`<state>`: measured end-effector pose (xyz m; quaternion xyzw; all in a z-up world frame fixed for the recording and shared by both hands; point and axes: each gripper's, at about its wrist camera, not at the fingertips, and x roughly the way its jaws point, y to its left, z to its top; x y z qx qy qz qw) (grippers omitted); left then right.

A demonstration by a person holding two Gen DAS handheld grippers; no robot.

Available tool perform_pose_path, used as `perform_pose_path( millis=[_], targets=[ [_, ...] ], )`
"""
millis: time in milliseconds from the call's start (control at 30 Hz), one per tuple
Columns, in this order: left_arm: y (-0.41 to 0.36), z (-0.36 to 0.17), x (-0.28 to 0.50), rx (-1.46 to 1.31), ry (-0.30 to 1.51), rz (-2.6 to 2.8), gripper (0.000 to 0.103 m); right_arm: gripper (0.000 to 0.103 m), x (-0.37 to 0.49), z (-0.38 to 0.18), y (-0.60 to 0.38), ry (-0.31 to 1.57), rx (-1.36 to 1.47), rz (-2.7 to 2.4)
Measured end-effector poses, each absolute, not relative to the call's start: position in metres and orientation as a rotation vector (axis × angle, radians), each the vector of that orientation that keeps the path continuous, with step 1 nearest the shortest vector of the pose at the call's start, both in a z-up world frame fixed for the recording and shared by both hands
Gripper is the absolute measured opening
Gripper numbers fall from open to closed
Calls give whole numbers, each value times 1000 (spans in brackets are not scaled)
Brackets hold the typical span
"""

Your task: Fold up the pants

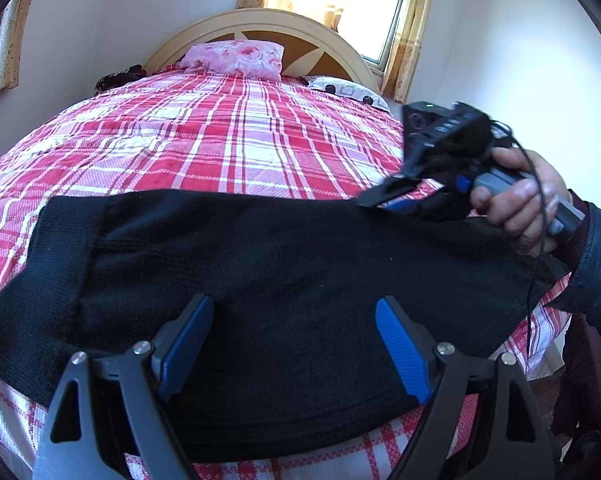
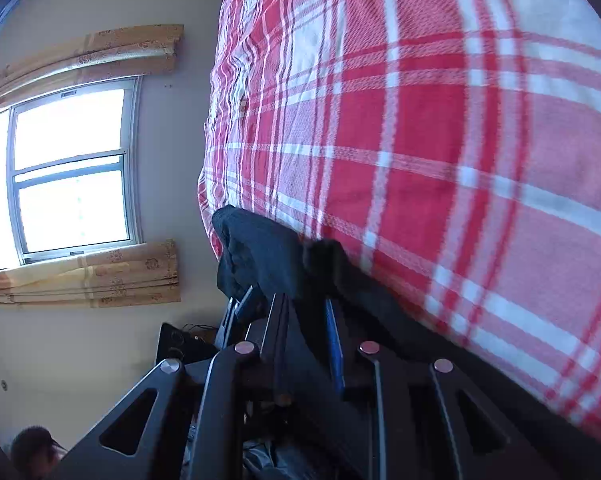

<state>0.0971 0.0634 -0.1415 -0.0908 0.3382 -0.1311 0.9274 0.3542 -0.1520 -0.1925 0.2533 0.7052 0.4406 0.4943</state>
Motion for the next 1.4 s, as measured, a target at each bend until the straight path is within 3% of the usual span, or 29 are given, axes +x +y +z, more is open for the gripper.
perform_pose_path(
  millis=[67, 200, 433, 900, 1200, 1267, 1333, 1400],
  targets=[
    [64, -142, 97, -188, 694, -270, 86, 25, 357, -202, -140, 1714, 664, 1061],
    [64, -142, 97, -182, 693, -272, 86, 25, 360, -214, -129, 1691, 789, 1049],
    [60, -143, 96, -158, 690, -268, 88, 25, 364, -208, -164, 1453, 996, 1042],
    [61, -143, 95, -163, 687, -270, 88, 25, 338, -189, -147, 1659, 574, 1013],
    [60, -143, 96, -158, 684, -272, 89, 25, 349, -209, -128, 1560, 825, 1036],
    [60, -144, 96, -152, 682, -270, 90, 25, 347, -205, -136, 1509, 855, 1021],
    [59, -144, 96, -148, 681, -270, 91, 10, 344, -201, -145, 1470, 841, 998],
    [58, -144, 96, -141, 681, -267, 91, 8, 341, -200, -151, 1445, 841, 964]
  ],
)
